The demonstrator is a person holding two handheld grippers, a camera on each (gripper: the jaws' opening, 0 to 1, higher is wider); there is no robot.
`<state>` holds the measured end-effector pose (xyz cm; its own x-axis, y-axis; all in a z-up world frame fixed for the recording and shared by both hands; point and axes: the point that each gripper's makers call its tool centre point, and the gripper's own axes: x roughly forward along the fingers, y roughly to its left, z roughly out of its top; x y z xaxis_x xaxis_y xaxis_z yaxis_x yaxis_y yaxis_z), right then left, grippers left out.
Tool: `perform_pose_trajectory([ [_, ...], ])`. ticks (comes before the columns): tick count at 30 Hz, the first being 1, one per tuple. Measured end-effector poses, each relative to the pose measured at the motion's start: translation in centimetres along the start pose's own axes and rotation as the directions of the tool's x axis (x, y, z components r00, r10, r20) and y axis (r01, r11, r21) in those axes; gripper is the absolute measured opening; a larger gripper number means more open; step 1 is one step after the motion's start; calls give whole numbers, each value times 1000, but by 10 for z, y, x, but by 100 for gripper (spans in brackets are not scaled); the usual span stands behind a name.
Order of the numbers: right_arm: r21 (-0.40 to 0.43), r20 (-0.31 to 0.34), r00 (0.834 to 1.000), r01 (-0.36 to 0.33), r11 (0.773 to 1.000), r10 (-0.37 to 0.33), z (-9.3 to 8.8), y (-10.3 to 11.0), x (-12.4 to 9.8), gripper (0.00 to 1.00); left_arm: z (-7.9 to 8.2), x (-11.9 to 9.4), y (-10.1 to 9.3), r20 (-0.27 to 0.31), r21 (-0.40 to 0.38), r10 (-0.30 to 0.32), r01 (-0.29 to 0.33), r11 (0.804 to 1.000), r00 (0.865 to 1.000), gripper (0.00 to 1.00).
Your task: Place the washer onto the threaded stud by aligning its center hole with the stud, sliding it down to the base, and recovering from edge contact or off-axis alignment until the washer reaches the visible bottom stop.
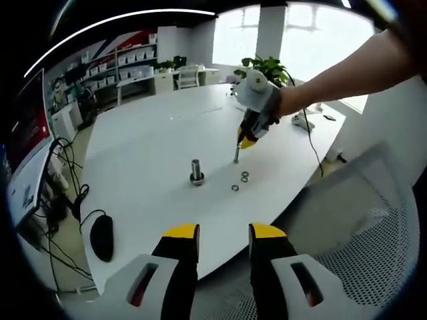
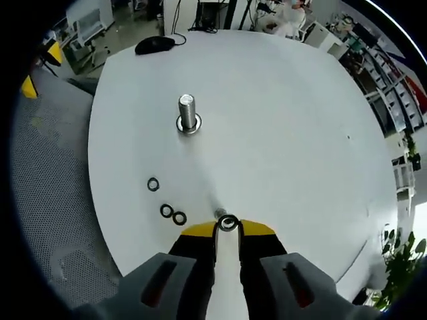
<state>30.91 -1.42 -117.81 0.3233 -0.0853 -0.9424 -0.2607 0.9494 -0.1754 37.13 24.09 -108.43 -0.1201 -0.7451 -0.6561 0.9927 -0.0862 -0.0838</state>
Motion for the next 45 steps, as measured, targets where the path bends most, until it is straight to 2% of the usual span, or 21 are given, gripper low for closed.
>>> perform_pose_trajectory([
  [6, -8, 4, 1000, -6, 1000, 6, 0, -1, 3, 14, 1, 0, 2, 0, -3, 4, -4, 1000, 1000, 28],
  [10, -6, 1, 1000, -18, 1000, 18, -2, -4, 14, 14, 0, 0, 2, -1, -5, 4, -4, 1000, 1000, 28],
  [13, -3, -3, 1000, -29, 1000, 29, -1, 2, 14, 14, 0, 0, 2, -5, -1, 6, -6, 1000, 1000, 28],
  [19, 6, -19, 998, -52, 999, 52, -4, -2, 30, 14, 0, 0, 3, -6, -6, 11, -11, 1000, 1000, 28],
  [24, 23, -23, 997, -69, 997, 70, -7, 7, 33, 14, -2, 1, 2, -15, -5, 11, -11, 1000, 1000, 28],
  [28, 35, -29, 996, -80, 996, 81, -14, 2, 49, 15, -1, 1, 1, -6, -18, 2, -2, 1000, 1000, 29],
  [32, 46, -28, 996, -85, 995, 86, -17, 2, 53, 15, -1, 1, 1, -6, -21, 1, -1, 1000, 1000, 29],
  [36, 44, -31, 996, -86, 995, 88, -14, 5, 46, 15, 0, 1, 1, -4, -6, 7, -7, 1000, 1000, 30],
  [41, 48, -35, 995, -94, 994, 96, -19, 4, 57, 16, 6, -2, 0, 23, -10, 8, -8, 1000, 1000, 32],
  [45, 63, -31, 995, -88, 994, 90, -16, 11, 48, 19, 7, -3, 1, 26, -23, 12, -11, 1000, 1000, 32],
])
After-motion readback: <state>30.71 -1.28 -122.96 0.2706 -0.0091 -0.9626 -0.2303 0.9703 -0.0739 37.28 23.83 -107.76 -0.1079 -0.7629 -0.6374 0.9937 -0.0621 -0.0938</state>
